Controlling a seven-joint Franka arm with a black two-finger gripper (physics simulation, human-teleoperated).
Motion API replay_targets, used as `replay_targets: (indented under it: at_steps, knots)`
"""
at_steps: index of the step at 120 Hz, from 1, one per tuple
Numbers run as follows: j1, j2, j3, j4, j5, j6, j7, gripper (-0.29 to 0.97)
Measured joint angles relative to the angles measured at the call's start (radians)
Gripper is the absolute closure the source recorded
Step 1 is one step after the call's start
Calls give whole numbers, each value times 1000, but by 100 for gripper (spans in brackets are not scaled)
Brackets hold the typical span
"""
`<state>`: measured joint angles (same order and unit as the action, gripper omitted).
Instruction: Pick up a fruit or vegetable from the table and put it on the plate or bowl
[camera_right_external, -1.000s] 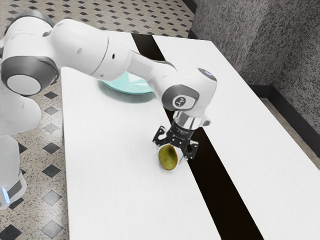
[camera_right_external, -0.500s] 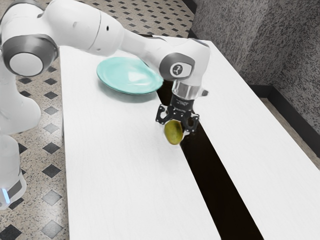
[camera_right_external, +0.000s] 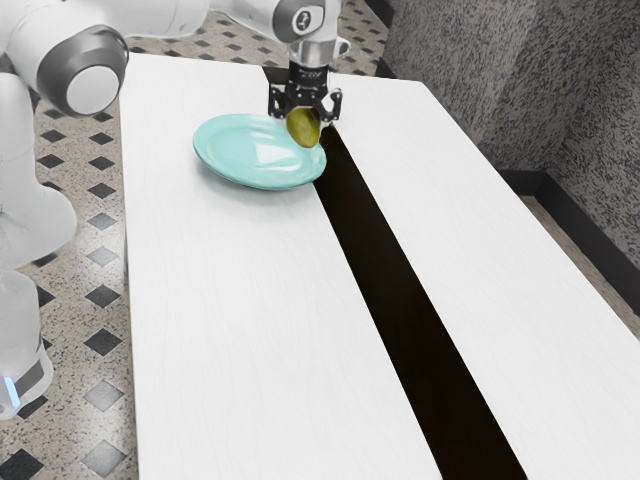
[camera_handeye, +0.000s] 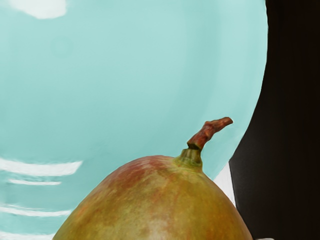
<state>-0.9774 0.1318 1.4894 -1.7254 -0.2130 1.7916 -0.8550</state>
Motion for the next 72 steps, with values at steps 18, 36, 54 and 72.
replay_targets:
  at_steps: [18, 36, 54, 72]
  knots:
    - [401, 41, -312, 0, 6, 40, 33, 26]
    - [934, 113, -816, 73, 5, 70, 67, 29]
    - [1015, 130, -863, 89, -28, 85, 102, 30]
    - [1017, 131, -869, 91, -41, 94, 131, 12]
